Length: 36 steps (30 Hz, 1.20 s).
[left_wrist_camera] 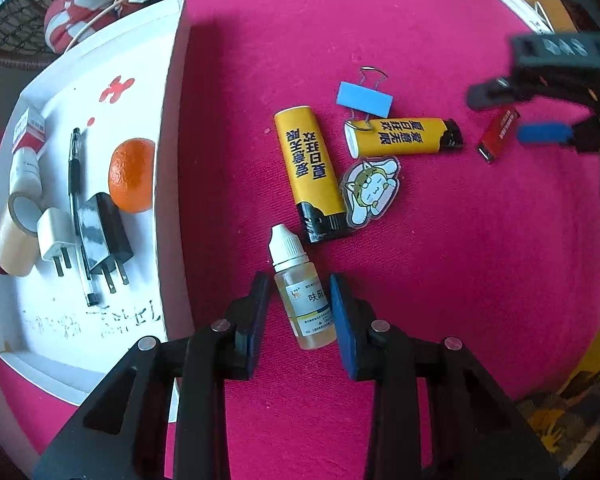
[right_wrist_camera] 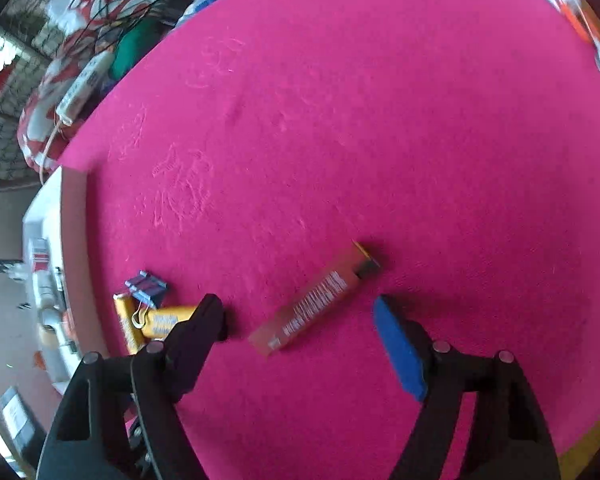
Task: Organize rigid objects
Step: 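Grasp the white-capped eye-drop bottle with the left tool while the right tool grasps the red USB stick, then lift and carry the eye-drop bottle and red USB stick over the tray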
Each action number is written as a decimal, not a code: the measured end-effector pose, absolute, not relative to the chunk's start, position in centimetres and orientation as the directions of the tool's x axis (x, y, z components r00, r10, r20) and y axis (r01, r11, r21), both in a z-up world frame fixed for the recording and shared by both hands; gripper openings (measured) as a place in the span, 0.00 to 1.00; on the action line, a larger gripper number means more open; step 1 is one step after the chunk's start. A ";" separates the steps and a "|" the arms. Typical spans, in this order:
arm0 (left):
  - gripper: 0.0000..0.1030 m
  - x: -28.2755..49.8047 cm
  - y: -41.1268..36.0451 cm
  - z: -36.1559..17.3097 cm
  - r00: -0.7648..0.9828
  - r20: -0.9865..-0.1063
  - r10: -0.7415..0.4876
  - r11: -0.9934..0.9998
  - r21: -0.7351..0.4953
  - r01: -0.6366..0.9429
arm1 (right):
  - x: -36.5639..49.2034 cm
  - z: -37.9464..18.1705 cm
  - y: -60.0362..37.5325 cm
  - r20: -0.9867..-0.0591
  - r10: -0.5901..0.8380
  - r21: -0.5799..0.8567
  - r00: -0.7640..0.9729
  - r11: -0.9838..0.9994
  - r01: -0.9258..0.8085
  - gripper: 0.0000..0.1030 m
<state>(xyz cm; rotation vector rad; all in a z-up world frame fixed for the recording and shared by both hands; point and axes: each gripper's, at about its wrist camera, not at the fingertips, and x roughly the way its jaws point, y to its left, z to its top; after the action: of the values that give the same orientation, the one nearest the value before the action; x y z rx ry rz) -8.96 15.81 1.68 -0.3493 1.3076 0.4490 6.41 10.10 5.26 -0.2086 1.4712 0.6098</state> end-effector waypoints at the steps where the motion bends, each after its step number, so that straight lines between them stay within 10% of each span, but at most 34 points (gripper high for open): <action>1: 0.25 -9.2 15.8 1.6 0.199 -0.973 0.120 0.868 0.005 -0.497 | 6.2 5.3 10.8 -0.968 0.249 0.211 -0.001 0.819 -0.533 0.69; 3: 0.19 -9.9 15.7 1.7 0.209 -0.971 0.114 0.871 -0.003 -0.491 | 5.6 5.5 11.9 -0.970 0.243 0.175 0.032 0.778 -0.603 0.22; 5: 0.19 -10.5 15.9 1.8 0.225 -0.969 0.098 0.868 -0.027 -0.495 | 5.2 5.4 12.1 -0.970 0.242 0.158 0.037 0.737 -0.657 0.18; 18: 0.19 -12.5 16.9 5.5 0.372 -0.925 0.082 0.841 -0.135 -0.524 | 5.1 10.8 7.6 -0.877 0.481 0.360 0.004 0.663 -0.656 0.15; 36: 0.19 -14.2 18.4 26.7 0.713 -0.610 0.345 0.874 -0.069 -0.482 | -1.4 31.6 6.2 -0.491 0.852 0.272 0.180 0.346 -0.898 0.15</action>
<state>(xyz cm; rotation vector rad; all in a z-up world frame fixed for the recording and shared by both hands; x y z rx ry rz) -14.19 18.38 26.69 -0.2308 0.6263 0.4626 -1.37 6.20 31.58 -0.0847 0.6320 1.2388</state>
